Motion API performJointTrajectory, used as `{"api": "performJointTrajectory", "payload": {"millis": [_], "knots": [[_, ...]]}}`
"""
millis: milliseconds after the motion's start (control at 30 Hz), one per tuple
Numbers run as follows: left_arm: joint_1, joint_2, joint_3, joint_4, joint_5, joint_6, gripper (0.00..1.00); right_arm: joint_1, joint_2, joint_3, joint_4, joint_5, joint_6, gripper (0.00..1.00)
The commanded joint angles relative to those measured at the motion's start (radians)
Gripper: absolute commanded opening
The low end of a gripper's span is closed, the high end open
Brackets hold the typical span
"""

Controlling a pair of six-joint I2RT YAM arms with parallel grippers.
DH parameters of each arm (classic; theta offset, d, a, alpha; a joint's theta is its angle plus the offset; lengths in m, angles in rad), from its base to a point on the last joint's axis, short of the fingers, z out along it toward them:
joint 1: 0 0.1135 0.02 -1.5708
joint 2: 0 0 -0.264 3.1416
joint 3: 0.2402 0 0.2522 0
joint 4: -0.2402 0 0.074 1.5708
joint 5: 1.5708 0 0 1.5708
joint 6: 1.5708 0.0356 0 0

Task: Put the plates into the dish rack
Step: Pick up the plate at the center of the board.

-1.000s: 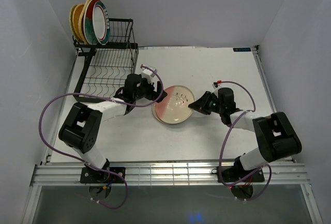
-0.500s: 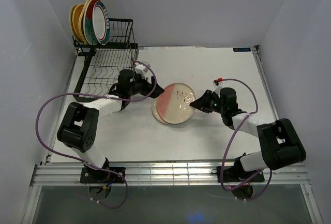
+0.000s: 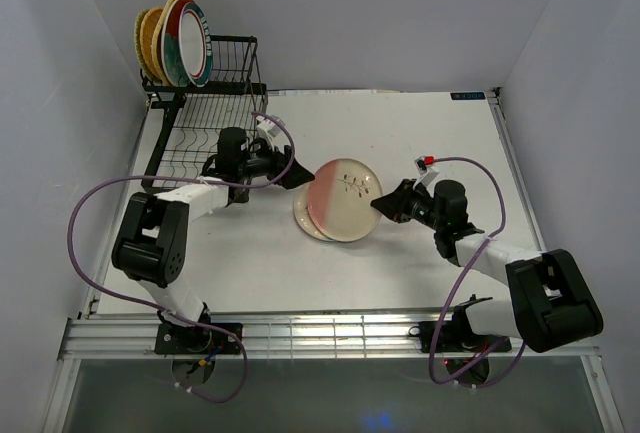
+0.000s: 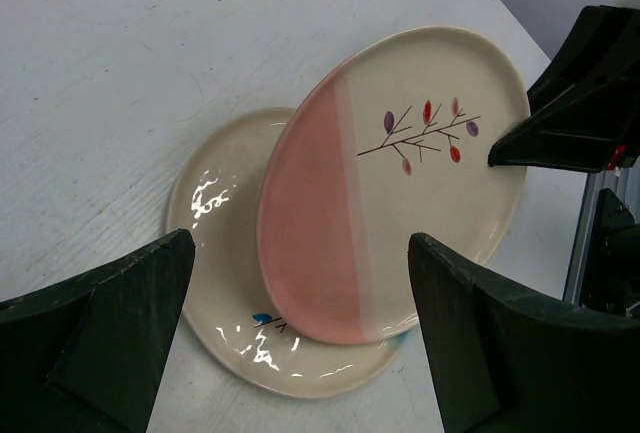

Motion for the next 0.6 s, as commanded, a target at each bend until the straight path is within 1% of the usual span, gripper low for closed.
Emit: {"api": "performJointTrajectory", "payload": {"millis": [0,167,267,333,433,567], "knots": [[0.011,0.035,0.048,0.013,0.144,0.029,0.98,-0.003,-0.022,0.003,0.109,-0.033,-0.105,0.08],[0.012,0.104,0.088,0.038,0.26,0.051,0.98,-0.002,-0.017,0.001,0.131,-0.057,-0.122,0.08],[0.014,0.172,0.152,0.041,0.314,0.035,0.98,-0.003,-0.011,-0.002,0.151,-0.074,-0.122,0.08],[0.015,0.203,0.184,0.041,0.316,0.023,0.98,-0.002,-0.013,-0.004,0.162,-0.082,-0.122,0.08],[0.014,0.21,0.191,0.044,0.299,0.025,0.98,-0.002,-0.017,-0.005,0.166,-0.092,-0.12,0.08],[0.012,0.217,0.188,0.059,0.331,0.008,0.98,0.001,-0.006,0.001,0.172,-0.114,-0.112,0.08]]}}
